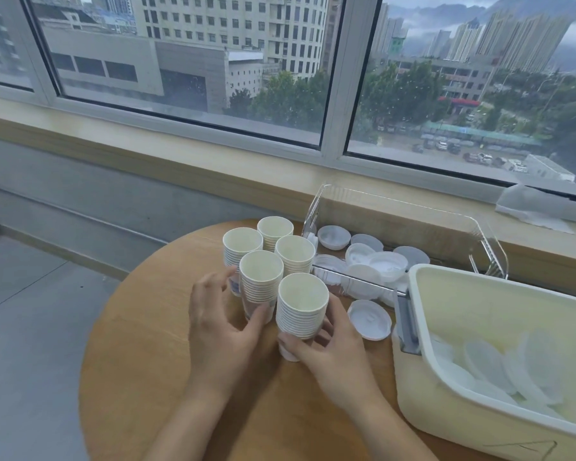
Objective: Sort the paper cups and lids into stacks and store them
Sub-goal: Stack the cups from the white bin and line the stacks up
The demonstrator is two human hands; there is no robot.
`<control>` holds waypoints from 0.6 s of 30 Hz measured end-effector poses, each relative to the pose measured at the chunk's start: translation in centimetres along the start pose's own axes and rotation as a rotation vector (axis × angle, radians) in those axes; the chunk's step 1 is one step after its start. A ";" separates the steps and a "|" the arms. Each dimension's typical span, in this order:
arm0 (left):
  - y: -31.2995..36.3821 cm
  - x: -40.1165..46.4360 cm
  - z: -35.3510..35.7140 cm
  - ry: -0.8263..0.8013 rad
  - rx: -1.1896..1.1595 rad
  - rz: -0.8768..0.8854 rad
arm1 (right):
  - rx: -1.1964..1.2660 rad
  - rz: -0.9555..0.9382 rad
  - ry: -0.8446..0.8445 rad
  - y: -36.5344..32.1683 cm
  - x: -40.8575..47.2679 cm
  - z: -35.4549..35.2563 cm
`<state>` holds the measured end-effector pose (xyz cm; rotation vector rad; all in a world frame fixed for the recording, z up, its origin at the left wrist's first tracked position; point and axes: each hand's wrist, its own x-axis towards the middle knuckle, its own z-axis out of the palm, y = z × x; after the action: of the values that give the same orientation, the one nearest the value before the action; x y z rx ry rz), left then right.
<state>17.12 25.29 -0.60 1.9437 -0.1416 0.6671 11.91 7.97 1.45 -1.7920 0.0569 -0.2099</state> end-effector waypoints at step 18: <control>-1.8 1.6 -1.3 -0.048 -0.012 -0.028 | -0.027 -0.035 0.067 2.2 1.3 2.5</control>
<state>18.64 27.58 -0.85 1.9481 -0.1482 0.6001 13.78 9.62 -1.08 -1.8132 0.0765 -0.2959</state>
